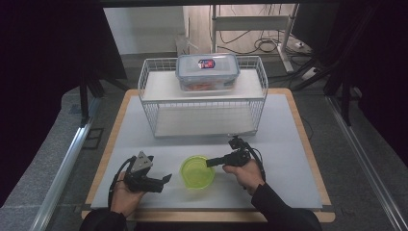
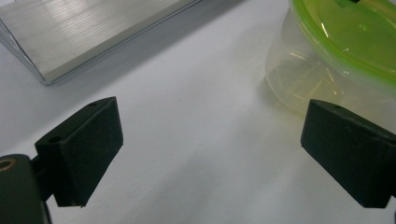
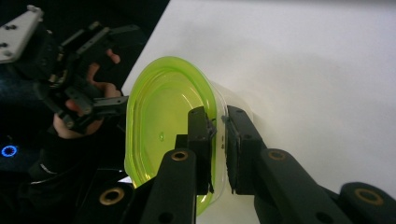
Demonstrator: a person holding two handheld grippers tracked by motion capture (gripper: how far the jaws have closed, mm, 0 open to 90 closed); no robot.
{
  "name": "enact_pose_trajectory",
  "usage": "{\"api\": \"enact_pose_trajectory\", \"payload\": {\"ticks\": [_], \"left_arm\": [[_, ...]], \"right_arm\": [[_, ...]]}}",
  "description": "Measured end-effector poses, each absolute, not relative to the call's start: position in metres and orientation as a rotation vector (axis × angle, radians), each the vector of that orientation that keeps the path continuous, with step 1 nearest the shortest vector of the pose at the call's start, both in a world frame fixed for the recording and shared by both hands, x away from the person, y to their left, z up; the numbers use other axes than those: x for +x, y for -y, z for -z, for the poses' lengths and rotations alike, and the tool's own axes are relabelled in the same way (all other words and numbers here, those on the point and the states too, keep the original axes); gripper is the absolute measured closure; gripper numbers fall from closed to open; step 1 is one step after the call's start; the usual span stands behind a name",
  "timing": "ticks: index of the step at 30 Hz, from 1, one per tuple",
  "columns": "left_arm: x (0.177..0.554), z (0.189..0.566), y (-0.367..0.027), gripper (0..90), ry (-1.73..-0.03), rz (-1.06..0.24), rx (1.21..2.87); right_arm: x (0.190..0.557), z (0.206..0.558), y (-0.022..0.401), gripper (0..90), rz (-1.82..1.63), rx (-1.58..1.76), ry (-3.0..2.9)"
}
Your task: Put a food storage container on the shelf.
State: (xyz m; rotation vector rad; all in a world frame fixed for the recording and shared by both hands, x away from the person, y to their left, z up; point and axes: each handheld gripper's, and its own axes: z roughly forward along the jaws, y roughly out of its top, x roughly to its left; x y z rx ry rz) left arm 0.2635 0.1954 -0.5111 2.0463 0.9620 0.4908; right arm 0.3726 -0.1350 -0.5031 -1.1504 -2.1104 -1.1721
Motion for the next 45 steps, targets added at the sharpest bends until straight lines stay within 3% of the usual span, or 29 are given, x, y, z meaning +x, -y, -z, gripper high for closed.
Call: {"api": "enact_pose_trajectory", "payload": {"ticks": [45], "left_arm": [[0.266,0.515,-0.194,4.0,-0.943,-0.463,2.059]], "right_arm": [[0.410,0.330,0.185,81.8,1.525,-1.150,2.062]]}}
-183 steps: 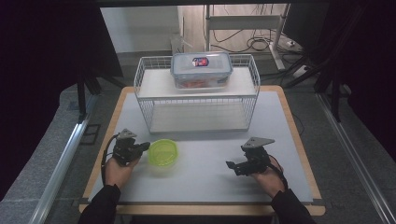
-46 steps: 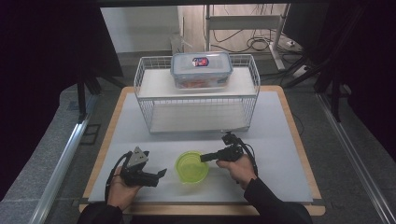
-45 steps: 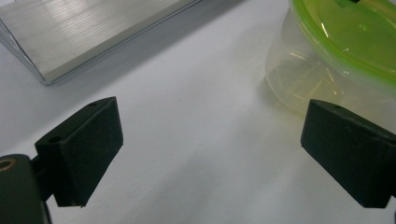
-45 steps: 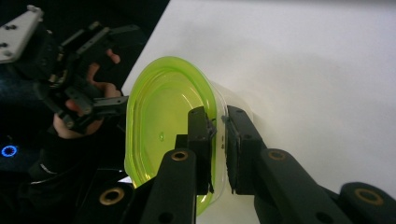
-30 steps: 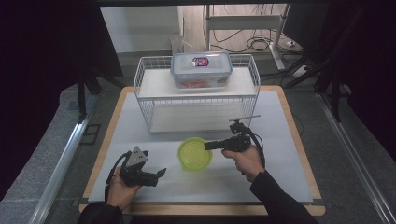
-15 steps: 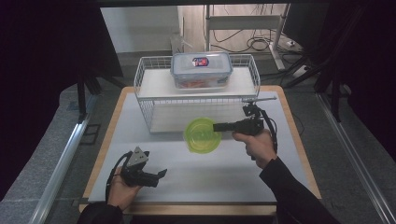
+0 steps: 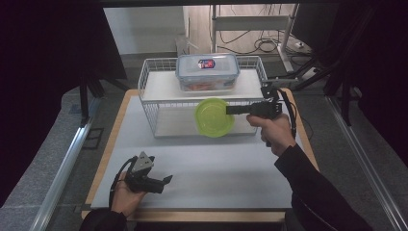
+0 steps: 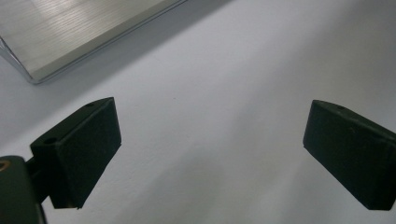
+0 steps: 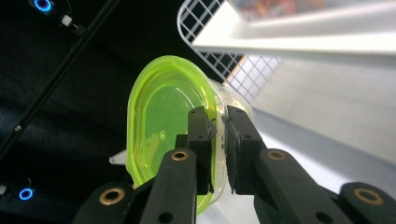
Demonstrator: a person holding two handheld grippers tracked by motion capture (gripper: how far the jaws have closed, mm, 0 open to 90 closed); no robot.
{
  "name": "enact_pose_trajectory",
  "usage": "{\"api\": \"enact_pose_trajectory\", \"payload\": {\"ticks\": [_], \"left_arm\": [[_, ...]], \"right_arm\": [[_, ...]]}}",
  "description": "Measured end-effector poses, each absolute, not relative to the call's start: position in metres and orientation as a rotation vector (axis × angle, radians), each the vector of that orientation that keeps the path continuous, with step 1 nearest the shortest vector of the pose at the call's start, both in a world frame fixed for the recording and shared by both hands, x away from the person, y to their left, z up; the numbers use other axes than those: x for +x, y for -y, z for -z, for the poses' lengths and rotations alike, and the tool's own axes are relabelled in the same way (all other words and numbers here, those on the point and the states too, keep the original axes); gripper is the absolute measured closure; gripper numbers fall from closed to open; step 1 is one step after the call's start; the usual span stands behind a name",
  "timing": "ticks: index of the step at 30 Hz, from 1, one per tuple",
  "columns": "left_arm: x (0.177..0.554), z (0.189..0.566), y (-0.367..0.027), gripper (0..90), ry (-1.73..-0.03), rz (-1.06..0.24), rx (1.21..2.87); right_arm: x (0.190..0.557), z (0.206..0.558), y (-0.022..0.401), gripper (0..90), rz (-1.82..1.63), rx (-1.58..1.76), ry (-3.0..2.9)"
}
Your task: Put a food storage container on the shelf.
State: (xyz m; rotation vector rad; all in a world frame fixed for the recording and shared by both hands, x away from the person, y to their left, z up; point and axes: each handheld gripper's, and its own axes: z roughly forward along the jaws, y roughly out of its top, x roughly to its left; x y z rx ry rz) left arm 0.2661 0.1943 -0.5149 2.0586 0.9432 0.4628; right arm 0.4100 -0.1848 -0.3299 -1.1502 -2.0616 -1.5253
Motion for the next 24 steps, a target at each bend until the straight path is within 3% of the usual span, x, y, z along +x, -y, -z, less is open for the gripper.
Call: {"api": "enact_pose_trajectory", "payload": {"ticks": [24], "left_arm": [[0.267,0.516,-0.194,4.1,-0.942,-0.446,2.057]], "right_arm": [[0.446,0.266,0.185,81.8,1.610,-1.238,2.055]]}}
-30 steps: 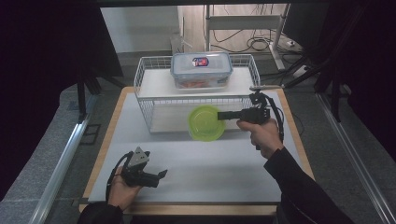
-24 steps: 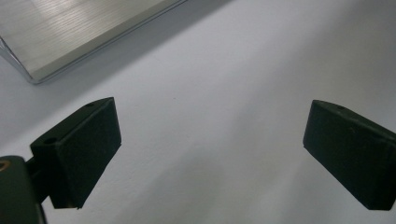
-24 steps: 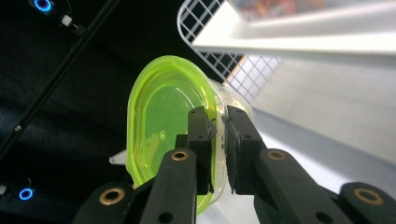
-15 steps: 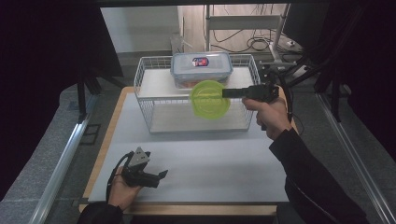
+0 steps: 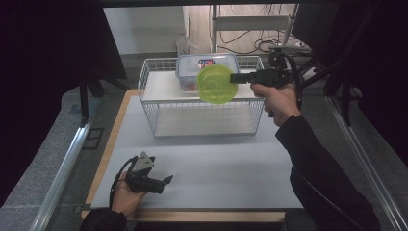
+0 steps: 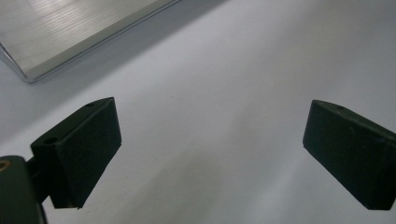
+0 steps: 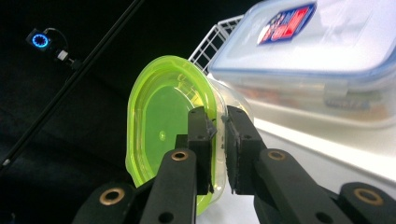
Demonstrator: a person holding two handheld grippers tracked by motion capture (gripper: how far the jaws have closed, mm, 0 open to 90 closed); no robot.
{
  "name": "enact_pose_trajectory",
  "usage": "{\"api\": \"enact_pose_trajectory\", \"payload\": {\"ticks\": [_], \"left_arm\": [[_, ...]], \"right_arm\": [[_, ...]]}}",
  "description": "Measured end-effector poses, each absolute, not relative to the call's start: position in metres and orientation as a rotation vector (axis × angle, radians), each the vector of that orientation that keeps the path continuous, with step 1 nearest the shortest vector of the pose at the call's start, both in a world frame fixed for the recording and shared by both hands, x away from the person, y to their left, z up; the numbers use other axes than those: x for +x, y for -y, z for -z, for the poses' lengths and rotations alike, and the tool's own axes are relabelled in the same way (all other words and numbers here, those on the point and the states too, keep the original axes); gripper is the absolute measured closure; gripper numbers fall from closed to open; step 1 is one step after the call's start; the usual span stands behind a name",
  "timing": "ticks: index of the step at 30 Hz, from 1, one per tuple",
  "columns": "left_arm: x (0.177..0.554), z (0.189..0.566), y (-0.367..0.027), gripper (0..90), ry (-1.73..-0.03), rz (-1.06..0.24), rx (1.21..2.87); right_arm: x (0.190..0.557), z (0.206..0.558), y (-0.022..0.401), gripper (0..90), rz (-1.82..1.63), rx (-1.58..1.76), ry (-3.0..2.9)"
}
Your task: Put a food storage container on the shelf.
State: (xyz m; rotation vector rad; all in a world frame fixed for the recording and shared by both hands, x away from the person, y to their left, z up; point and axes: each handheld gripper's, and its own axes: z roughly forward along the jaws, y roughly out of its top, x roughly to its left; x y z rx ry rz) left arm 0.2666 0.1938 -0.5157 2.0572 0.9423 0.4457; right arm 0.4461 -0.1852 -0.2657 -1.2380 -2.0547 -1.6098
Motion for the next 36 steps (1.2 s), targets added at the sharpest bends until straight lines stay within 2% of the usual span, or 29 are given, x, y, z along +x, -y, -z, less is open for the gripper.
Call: {"api": "enact_pose_trajectory", "payload": {"ticks": [22,36], "left_arm": [[0.266,0.516,-0.194,3.7,-0.930,-0.429,2.047],[0.267,0.517,-0.192,3.8,-0.923,-0.421,2.056]], "right_arm": [[0.487,0.232,0.166,81.8,1.656,-1.361,2.062],[0.512,0.226,0.155,81.8,1.662,-1.463,2.050]]}}
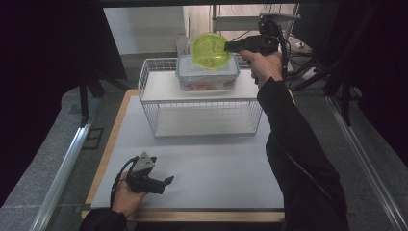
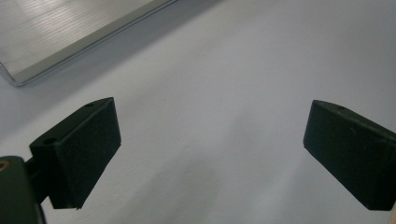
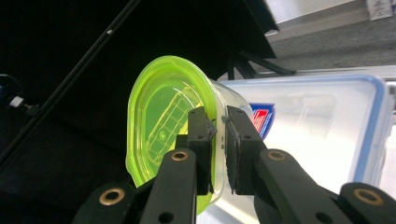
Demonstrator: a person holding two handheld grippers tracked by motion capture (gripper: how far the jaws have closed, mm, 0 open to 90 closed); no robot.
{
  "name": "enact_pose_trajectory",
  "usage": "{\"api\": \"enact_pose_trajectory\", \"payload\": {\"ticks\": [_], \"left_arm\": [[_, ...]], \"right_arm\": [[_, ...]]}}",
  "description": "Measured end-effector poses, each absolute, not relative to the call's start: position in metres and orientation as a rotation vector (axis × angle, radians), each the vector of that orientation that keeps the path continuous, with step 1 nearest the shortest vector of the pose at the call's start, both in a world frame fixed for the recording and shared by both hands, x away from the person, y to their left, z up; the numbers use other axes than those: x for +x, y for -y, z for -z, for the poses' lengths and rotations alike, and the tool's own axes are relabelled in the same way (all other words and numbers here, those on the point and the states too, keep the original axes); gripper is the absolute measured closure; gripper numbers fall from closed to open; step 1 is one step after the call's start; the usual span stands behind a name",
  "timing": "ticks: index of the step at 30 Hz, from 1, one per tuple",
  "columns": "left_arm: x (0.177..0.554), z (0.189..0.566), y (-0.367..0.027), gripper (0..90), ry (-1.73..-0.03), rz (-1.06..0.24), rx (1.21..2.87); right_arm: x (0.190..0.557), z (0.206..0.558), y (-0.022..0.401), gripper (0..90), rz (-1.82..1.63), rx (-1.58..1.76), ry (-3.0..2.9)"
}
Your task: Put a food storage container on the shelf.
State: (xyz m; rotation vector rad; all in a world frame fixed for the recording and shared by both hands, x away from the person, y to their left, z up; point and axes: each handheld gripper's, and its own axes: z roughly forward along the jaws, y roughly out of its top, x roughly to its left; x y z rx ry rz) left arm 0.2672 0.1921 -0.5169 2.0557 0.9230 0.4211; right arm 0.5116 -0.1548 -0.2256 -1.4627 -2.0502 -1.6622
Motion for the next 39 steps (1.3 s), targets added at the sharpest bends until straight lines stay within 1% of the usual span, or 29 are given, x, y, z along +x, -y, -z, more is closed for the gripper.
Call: {"api": "enact_pose_trajectory", "payload": {"ticks": [13,28,39], "left_arm": [[0.268,0.518,-0.191,3.8,-0.920,-0.411,2.055],[0.268,0.518,-0.190,3.9,-0.915,-0.403,2.061],[0.268,0.518,-0.190,3.9,-0.911,-0.398,2.064]], "right_arm": [[0.531,0.220,0.149,81.8,1.642,-1.557,2.053],[0.548,0.232,0.135,81.4,1.539,-1.601,2.022],[0.554,0.236,0.133,76.5,1.537,-1.653,2.010]]}}
